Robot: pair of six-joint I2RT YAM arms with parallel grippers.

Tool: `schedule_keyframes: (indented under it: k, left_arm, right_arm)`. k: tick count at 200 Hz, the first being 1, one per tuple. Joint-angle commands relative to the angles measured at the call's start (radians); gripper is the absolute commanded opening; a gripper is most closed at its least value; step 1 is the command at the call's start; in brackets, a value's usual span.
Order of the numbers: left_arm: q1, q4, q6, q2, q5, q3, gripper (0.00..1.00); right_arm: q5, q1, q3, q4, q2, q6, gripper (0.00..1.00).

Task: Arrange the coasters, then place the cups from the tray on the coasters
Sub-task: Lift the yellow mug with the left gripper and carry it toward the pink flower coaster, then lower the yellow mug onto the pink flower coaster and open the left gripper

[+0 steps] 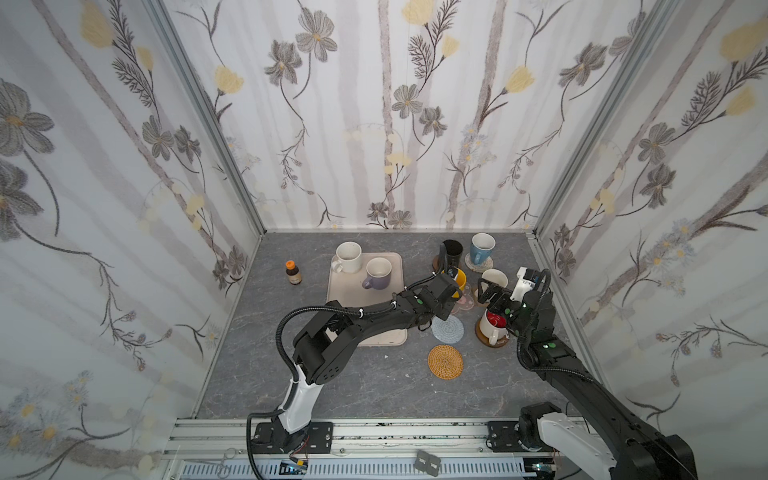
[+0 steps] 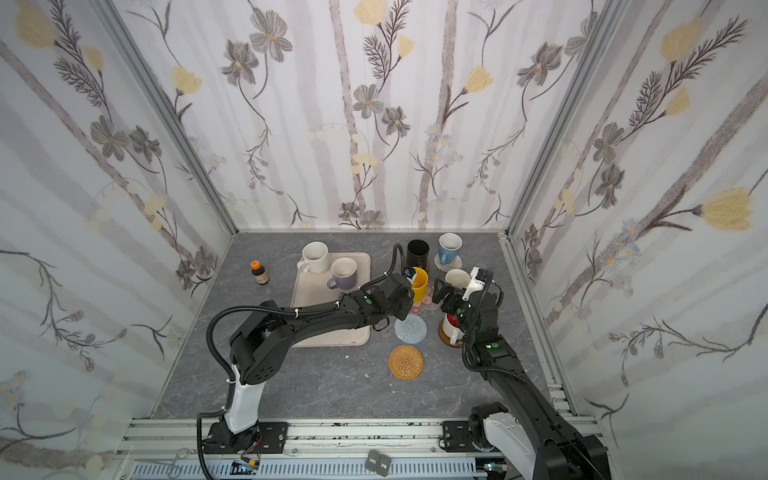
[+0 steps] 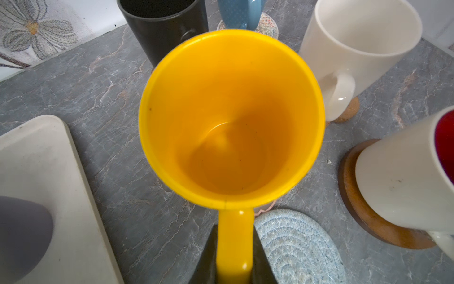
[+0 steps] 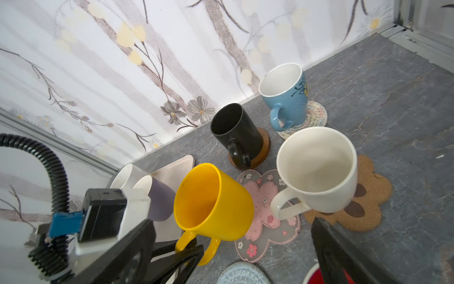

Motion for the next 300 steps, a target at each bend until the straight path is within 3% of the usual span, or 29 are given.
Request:
schedule_keyframes:
  k: [1,78,165,259,300]
  left_arm:
    - [0.010,0.083,0.014,0.018,0.007,0.030,0.00]
    - [0.028,0.083,0.024,0.085,0.057,0.098,0.00]
    - [0.032,0.082,0.011,0.125,0.041,0.107,0.00]
    - [0.032,0.082,0.007,0.121,0.034,0.097,0.53]
    - [0.033,0.082,-0.004,0.083,0.001,0.089,0.85]
  right_arm:
    - [0.045,-0.008,-0.014,0.024,-0.022,0.030,1.00]
    - [0.023,-0.014,-0.020,0.044,-0.009,0.041,1.00]
    - [0.016,-0.015,-0.020,0.044,-0.017,0.040,1.00]
    - [0.006,-0.015,-0.023,0.043,-0.046,0.033,1.00]
    - [-0.042,-0.015,-0.031,0.076,-0.080,-0.018,1.00]
